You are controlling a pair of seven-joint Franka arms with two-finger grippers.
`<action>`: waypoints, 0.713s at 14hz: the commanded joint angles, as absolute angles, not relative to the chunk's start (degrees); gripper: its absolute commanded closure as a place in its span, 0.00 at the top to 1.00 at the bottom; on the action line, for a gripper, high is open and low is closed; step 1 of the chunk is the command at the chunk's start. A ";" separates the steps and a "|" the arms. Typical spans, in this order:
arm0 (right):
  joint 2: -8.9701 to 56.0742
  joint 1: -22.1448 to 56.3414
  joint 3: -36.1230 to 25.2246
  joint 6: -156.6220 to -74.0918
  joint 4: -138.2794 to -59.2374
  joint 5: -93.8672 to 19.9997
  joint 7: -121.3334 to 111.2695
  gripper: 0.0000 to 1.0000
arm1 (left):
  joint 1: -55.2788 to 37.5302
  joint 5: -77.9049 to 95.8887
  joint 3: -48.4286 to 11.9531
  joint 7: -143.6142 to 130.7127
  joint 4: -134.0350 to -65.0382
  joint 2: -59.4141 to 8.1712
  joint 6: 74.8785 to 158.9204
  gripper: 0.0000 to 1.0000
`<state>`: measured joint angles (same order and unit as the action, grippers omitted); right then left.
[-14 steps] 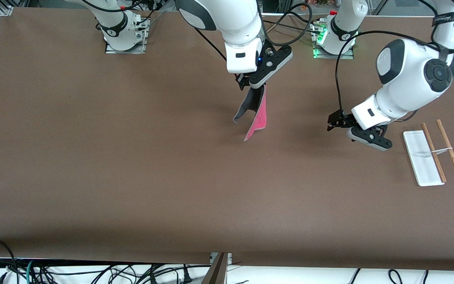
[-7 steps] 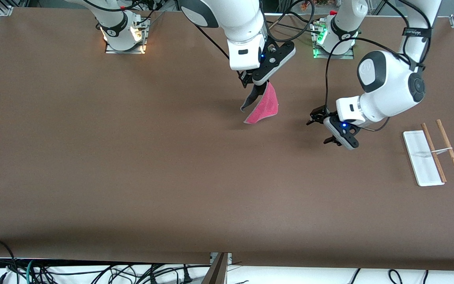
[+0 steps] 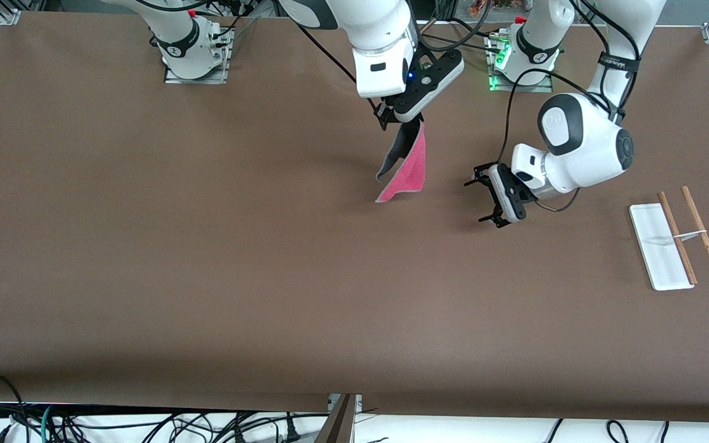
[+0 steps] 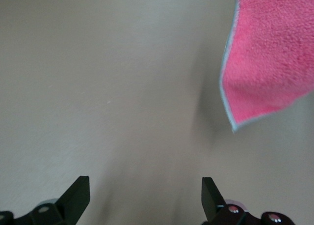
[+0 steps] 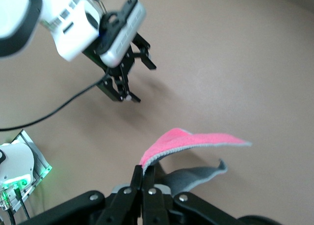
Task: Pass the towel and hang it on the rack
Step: 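Move the left gripper toward the hanging towel held by the right gripper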
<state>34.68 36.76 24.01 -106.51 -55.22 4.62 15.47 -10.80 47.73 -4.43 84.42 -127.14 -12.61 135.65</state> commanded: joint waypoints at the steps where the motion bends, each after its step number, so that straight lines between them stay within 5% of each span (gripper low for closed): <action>1: 34.10 36.21 24.43 -107.05 -55.20 4.22 15.64 0.00 | -14.75 52.98 -3.87 89.63 -127.53 -13.18 136.93 1.00; 10: 34.10 36.12 24.43 -108.10 -55.20 4.13 15.64 0.00 | -20.65 56.43 -4.22 93.17 -127.97 -13.80 139.22 1.00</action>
